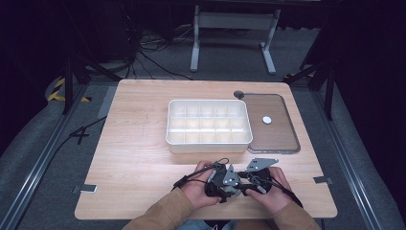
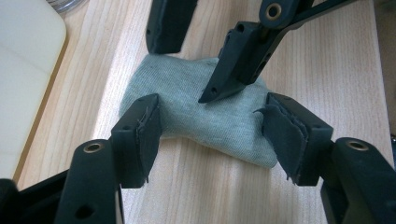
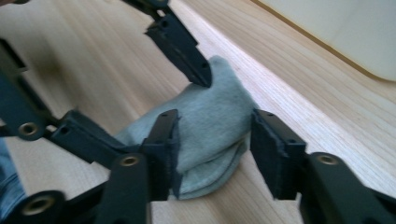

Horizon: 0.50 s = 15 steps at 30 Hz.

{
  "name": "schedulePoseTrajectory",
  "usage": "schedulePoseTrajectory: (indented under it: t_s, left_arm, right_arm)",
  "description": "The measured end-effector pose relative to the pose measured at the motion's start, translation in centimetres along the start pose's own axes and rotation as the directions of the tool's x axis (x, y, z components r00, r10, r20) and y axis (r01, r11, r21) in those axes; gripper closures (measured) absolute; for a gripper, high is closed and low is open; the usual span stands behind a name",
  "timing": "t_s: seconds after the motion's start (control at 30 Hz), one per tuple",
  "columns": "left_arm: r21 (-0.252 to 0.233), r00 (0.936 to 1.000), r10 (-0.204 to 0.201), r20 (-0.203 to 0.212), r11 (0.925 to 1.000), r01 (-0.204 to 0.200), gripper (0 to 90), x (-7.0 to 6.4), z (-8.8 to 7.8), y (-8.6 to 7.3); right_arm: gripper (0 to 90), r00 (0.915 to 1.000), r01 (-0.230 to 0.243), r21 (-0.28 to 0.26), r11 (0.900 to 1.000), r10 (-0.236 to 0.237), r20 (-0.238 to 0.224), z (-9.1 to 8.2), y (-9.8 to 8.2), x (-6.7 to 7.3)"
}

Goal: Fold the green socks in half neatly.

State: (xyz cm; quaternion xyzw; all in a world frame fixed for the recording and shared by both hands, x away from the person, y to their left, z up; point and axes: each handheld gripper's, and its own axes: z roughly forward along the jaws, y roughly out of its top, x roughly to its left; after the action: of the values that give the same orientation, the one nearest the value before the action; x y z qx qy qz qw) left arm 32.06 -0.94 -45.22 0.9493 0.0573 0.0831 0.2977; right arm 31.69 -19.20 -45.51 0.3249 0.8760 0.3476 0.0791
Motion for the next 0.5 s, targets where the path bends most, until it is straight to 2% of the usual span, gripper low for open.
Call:
schedulePoseTrajectory:
  t_s: [0.07, 0.23, 0.27, 0.33, 0.47, 0.5]
  left_arm:
    - [0.005, 0.9999, -0.006, 0.009, 1.0, 0.006, 37.6, 0.1, 0.0, 0.0]
    - [0.006, 0.9999, -0.005, 0.01, 1.0, 0.005, 37.7, 0.1, 0.0, 0.0]
    - [0.007, 0.9999, -0.007, 0.009, 1.0, 0.007, 37.7, 0.1, 0.0, 0.0]
    - [0.008, 0.9999, -0.01, 0.008, 0.9999, 0.01, 37.7, 0.1, 0.0, 0.0]
    - [0.009, 0.9999, -0.009, 0.008, 0.9999, 0.009, 37.7, 0.1, 0.0, -0.1]
    - [0.01, 0.9999, -0.012, 0.003, 0.9999, 0.012, 37.7, 0.0, -0.1, -0.1]
  right_arm:
    - [46.7, 0.9998, -0.022, 0.004, 1.0, 0.022, -0.002, 0.1, 0.0, -0.2]
    - [46.4, 0.995, -0.084, 0.015, 0.996, 0.085, -0.054, 0.4, -0.1, -1.0]
    - [46.4, 0.995, -0.084, 0.015, 0.996, 0.085, -0.054, 0.4, -0.1, -1.0]
    - [46.1, 0.9907, -0.113, 0.02, 0.993, 0.114, -0.075, 0.6, -0.2, -1.3]
    - [46.6, 0.984, -0.136, 0.029, 0.99, 0.139, -0.112, 0.9, -0.2, -1.8]
    - [48.0, 0.9798, -0.149, 0.035, 0.988, 0.152, -0.129, 0.9, -0.2, -1.9]
